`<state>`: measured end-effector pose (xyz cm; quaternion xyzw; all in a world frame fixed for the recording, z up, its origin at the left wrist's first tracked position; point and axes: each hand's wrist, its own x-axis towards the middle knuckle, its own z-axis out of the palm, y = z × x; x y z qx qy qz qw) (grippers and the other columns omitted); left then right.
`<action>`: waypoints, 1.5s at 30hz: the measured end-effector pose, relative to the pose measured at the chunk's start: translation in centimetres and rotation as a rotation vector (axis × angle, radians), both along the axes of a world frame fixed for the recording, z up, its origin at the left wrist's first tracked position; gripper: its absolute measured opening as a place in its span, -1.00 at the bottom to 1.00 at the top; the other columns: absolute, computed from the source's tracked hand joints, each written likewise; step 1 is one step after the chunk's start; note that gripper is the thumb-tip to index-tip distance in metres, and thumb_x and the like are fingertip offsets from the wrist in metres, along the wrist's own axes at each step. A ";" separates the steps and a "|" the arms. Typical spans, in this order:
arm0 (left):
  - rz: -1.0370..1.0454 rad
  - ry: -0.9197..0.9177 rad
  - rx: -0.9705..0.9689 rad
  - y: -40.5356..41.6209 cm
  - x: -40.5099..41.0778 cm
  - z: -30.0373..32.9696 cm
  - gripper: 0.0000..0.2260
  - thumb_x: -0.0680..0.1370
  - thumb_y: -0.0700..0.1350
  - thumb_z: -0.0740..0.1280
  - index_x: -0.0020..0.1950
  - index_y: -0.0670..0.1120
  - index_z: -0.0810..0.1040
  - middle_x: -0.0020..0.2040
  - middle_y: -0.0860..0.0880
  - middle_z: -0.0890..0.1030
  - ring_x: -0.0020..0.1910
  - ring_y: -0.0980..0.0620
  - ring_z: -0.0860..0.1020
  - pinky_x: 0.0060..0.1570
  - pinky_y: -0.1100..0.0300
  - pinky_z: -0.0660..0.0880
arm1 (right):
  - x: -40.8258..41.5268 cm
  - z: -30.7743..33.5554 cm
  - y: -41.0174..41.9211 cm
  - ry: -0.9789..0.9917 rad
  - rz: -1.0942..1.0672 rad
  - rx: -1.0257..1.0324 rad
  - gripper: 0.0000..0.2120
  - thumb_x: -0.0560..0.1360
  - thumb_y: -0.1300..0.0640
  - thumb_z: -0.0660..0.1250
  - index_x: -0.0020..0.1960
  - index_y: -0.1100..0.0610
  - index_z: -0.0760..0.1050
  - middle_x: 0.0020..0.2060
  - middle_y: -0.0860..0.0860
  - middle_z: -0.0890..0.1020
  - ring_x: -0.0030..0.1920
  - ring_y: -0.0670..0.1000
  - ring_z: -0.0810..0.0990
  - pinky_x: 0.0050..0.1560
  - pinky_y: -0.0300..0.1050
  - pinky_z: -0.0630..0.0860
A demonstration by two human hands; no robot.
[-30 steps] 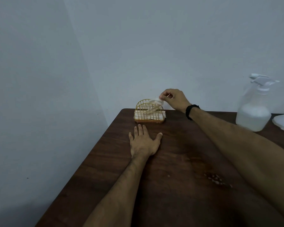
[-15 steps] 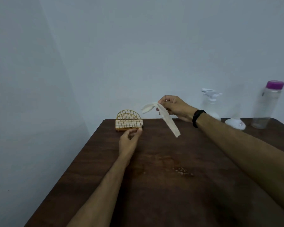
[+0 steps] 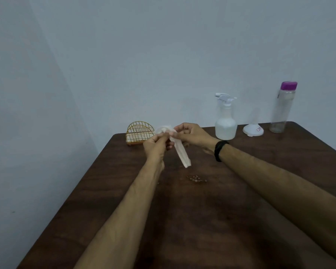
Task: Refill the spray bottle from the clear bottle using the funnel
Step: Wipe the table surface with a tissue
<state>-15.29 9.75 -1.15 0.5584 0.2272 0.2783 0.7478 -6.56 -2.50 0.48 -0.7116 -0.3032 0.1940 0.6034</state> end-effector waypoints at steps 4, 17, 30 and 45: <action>0.105 0.075 0.077 0.7 0.0 0.1 -0.91 0.49 -0.14 0.49 -0.15 -0.15 0.66 -0.40 -0.08 0.62 -0.47 0.06 0.55 -0.45 0.22 0.51 | -0.4 -1.0 -1.5 -0.059 0.024 -0.050 -0.71 0.44 0.16 0.55 0.12 0.22 0.64 -0.14 0.07 0.73 -0.17 -0.09 0.68 -0.17 -0.25 0.56; -0.354 0.187 0.252 -1.9 -1.9 0.6 -0.80 0.58 -0.03 0.41 0.02 -0.16 0.64 -0.09 -0.12 0.70 -0.12 -0.02 0.68 -0.06 0.14 0.62 | -1.1 -0.8 -4.2 -0.123 -0.010 0.079 -0.81 0.49 0.27 0.47 0.10 0.23 0.66 0.05 0.23 0.69 0.01 0.03 0.65 0.14 -0.07 0.59; -0.210 0.156 0.285 -1.8 -2.0 -0.9 -0.84 0.47 -0.24 0.50 0.01 -0.12 0.62 -0.08 -0.10 0.69 -0.15 0.03 0.66 -0.11 0.19 0.60 | -2.0 -1.4 -6.6 -0.244 -0.224 -0.143 -0.80 0.45 0.18 0.52 0.07 0.13 0.67 -0.11 -0.04 0.70 -0.10 -0.10 0.64 -0.22 -0.41 0.48; -0.242 0.821 1.271 6.2 -4.8 -8.5 -0.48 0.71 0.14 -0.06 0.64 -0.04 0.10 0.64 -0.11 0.11 0.63 -0.10 0.03 0.56 -0.11 -0.08 | -1.6 -6.8 -7.3 -0.677 -0.265 -0.658 -0.79 0.56 0.20 0.37 0.15 0.12 0.69 0.12 0.07 0.70 0.08 0.11 0.64 0.11 -0.11 0.56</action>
